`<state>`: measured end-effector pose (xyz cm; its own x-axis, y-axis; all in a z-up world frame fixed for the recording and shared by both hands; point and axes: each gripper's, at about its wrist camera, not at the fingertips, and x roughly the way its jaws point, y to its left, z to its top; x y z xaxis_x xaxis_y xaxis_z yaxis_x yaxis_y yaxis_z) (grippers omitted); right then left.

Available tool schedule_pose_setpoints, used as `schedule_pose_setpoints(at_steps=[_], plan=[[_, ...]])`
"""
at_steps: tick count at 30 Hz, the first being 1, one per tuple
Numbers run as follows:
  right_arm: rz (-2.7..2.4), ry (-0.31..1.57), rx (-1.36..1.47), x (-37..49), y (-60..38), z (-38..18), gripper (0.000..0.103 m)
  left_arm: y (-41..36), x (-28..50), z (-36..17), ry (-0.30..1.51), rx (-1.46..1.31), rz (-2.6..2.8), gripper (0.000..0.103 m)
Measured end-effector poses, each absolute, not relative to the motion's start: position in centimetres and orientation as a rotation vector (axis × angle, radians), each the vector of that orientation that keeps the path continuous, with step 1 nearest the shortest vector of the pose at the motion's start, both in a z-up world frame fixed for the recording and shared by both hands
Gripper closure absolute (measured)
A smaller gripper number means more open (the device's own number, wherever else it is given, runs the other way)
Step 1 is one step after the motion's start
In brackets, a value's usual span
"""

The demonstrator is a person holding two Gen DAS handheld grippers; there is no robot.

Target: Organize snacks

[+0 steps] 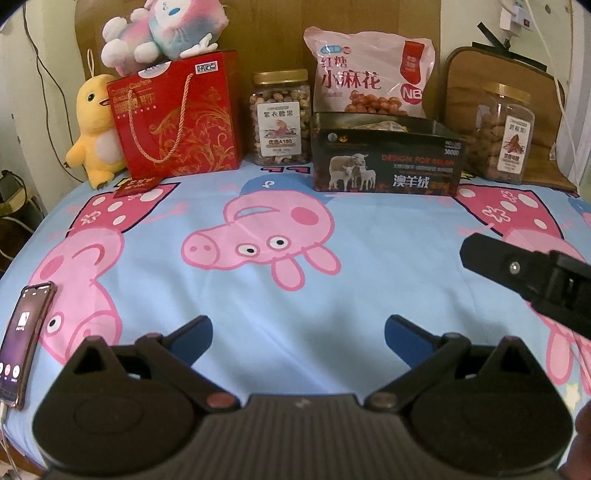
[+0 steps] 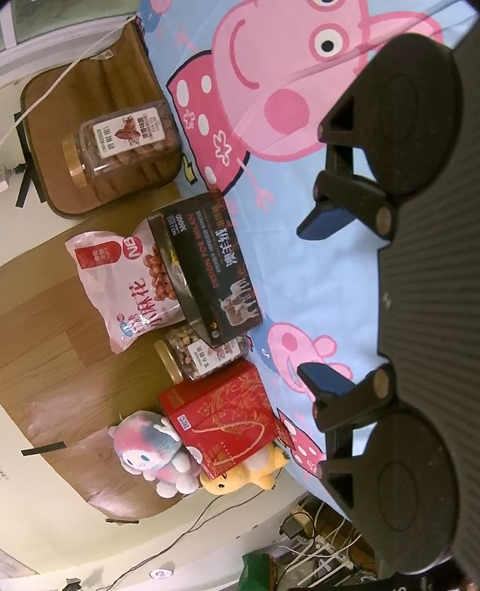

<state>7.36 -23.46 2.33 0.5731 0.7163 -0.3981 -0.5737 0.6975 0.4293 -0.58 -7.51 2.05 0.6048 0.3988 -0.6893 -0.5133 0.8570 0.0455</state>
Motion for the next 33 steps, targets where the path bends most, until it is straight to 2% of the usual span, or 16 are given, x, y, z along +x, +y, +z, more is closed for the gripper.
schedule_pose_setpoints(at_steps=[33], plan=[[0.768,0.612,0.286,7.97,-24.02,1.47,0.028,-7.43,-0.7,2.08,0.751,-0.177,0.528,0.0]])
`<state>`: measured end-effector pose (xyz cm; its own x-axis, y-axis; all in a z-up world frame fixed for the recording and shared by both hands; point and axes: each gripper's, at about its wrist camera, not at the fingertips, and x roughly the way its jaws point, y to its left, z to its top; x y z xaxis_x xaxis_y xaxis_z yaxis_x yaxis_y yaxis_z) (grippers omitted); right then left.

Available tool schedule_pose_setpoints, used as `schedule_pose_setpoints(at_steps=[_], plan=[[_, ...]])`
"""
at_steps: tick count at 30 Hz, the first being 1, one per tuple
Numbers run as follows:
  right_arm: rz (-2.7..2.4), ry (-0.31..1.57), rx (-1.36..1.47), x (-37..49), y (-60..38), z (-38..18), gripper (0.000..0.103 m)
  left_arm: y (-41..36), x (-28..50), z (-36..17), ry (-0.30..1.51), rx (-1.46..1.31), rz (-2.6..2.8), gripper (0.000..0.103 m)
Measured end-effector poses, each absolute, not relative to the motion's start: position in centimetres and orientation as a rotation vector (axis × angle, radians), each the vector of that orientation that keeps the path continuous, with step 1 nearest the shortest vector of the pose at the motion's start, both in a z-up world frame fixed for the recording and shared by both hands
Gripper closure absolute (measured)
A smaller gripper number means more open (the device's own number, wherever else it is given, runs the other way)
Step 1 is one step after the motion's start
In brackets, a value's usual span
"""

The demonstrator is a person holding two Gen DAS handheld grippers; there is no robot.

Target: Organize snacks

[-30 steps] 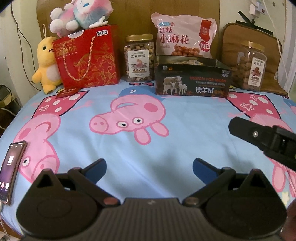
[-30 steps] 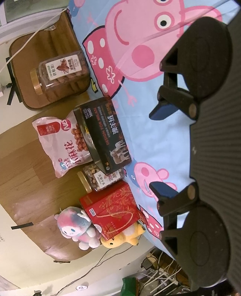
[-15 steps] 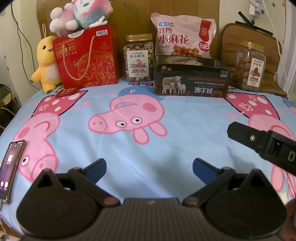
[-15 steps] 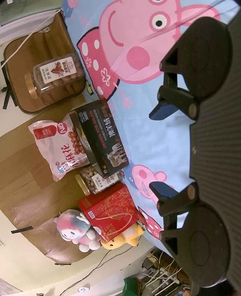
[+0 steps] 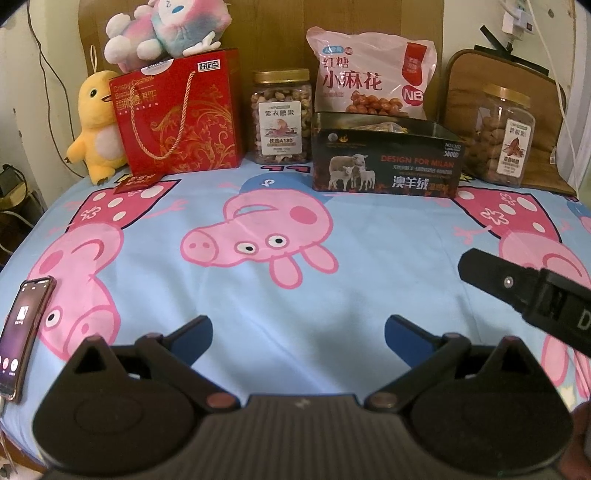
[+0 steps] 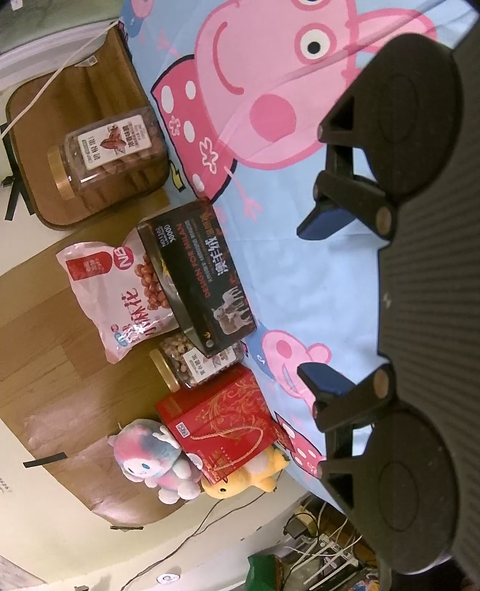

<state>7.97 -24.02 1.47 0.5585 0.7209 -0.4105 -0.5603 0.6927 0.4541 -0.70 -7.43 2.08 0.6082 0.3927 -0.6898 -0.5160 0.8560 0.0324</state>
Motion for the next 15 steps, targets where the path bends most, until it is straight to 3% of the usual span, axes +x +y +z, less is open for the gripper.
schedule_pose_setpoints(at_steps=[15], plan=[[0.77,0.608,0.294,8.03,-24.25,1.53,0.028,-7.15,-0.56,1.56,0.779,-0.189,0.524,0.0]])
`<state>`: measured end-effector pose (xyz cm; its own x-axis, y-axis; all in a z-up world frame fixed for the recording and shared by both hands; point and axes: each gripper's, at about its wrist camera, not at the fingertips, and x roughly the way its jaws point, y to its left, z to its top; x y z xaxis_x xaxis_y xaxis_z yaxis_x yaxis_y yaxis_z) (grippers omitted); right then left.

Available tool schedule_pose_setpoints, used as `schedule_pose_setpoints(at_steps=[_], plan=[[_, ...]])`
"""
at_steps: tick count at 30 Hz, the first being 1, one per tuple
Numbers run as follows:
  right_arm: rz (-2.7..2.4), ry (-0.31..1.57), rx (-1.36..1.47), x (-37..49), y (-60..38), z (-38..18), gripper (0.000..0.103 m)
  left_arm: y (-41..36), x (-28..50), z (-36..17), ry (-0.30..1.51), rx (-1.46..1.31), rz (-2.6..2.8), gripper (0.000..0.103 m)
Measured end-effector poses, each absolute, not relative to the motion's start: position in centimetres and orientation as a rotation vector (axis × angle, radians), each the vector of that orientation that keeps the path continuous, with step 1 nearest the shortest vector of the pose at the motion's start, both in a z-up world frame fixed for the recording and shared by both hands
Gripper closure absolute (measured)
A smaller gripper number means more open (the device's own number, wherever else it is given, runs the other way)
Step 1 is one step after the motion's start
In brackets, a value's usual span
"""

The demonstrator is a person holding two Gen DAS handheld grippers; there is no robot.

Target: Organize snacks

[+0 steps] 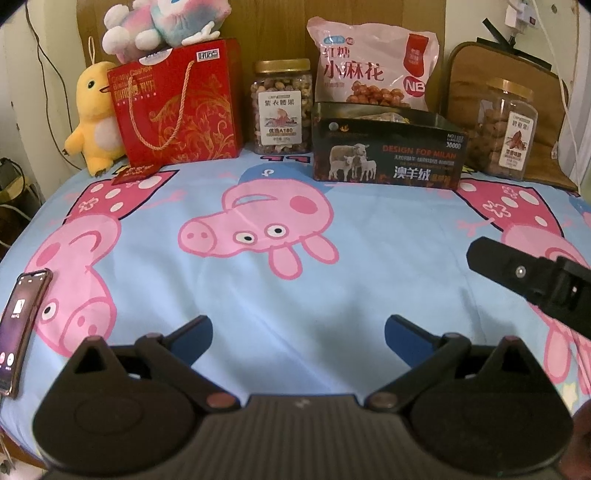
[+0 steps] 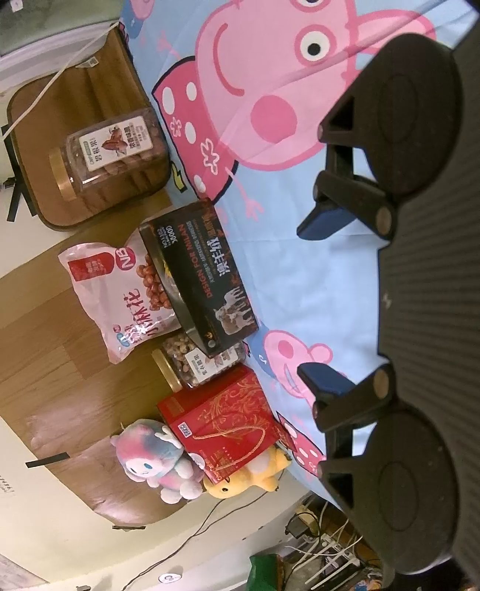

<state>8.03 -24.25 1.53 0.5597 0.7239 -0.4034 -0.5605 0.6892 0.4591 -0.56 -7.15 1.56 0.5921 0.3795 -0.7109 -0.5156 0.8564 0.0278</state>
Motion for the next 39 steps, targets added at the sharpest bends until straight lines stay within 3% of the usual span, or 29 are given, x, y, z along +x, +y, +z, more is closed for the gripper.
schedule_pose_setpoints(at_steps=[39], plan=[[0.794,0.701,0.266,9.0,-23.5,0.3,0.028,-6.5,0.1,0.7,0.81,-0.193,0.551,0.0]])
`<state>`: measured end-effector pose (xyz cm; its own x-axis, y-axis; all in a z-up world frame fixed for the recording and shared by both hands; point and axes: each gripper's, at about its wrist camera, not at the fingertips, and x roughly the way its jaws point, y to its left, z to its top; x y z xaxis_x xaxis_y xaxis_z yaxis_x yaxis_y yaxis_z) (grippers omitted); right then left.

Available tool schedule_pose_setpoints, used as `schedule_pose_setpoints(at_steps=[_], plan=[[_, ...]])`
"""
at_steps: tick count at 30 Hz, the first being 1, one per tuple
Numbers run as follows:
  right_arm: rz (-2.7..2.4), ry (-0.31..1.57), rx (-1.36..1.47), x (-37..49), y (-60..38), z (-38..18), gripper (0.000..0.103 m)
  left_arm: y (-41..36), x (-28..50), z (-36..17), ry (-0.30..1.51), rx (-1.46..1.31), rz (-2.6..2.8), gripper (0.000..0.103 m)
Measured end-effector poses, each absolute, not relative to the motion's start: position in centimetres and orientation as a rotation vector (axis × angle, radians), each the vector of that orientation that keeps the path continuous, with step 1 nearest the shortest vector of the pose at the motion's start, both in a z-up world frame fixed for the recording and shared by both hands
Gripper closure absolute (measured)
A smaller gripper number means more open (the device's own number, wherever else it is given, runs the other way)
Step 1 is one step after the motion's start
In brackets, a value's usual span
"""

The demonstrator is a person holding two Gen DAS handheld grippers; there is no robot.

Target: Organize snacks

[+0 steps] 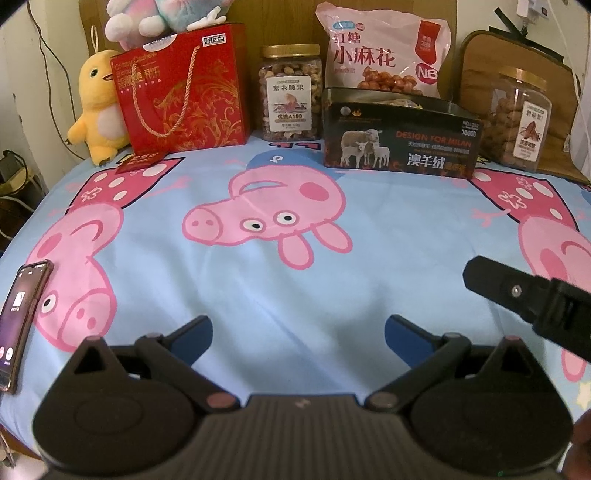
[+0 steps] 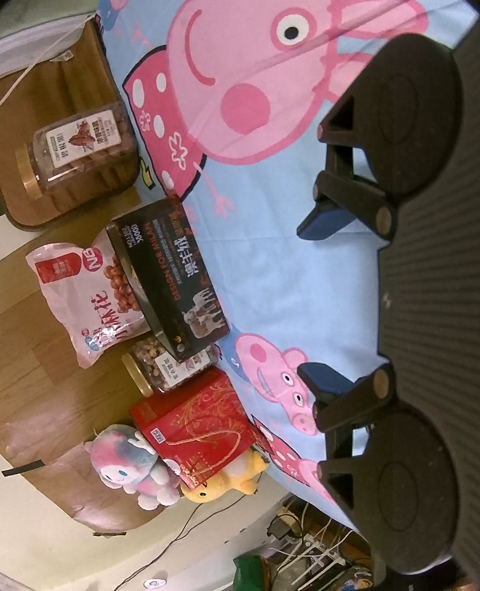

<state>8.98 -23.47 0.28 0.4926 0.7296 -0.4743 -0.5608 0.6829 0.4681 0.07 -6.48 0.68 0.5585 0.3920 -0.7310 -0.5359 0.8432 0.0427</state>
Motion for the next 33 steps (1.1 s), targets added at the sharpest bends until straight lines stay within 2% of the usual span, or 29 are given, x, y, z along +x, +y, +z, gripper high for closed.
schedule_pose_setpoints(at_steps=[23,33], plan=[[0.807,0.725,0.251,8.9,-23.2,0.2,0.027,-6.1,-0.1,0.9,0.803,-0.168,0.576,0.0],[0.8,0.719,0.25,8.8,-23.2,0.4,0.021,-5.3,-0.7,2.1,0.723,-0.089,0.697,0.0]])
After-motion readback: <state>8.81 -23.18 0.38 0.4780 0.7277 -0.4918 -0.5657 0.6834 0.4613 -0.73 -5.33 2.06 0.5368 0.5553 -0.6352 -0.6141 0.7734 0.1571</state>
